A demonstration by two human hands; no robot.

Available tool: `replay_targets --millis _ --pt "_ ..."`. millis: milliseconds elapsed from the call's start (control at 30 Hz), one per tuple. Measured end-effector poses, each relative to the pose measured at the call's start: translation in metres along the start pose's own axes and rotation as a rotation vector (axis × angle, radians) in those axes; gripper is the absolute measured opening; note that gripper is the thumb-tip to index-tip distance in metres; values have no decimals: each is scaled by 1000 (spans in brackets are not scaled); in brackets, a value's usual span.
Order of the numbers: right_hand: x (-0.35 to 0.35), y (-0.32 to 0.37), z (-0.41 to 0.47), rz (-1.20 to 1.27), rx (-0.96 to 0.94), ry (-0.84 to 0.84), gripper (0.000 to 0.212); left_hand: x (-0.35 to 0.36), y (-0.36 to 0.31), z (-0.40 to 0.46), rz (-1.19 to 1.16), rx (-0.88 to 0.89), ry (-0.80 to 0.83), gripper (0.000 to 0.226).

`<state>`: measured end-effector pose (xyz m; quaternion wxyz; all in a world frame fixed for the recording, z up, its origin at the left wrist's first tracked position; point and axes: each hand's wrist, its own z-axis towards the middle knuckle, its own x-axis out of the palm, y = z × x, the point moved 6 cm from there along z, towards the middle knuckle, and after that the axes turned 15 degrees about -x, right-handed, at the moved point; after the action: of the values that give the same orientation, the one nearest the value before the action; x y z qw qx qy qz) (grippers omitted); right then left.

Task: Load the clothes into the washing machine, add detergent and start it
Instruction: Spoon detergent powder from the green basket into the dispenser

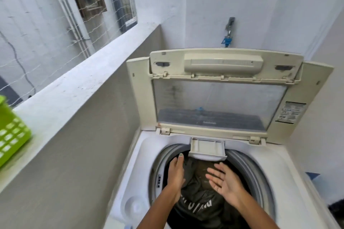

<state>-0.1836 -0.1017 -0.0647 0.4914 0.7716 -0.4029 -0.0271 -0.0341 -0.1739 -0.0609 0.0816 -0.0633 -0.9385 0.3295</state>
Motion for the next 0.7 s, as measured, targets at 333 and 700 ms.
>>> replay_targets --millis 333,700 --pt "149 64 -98 -179 -279 505 22 -85 -51 -146 31 560 -242 31" --pt "318 118 -260 -312 -720 1105 19 -183 -67 -403 242 1314 -808 26"
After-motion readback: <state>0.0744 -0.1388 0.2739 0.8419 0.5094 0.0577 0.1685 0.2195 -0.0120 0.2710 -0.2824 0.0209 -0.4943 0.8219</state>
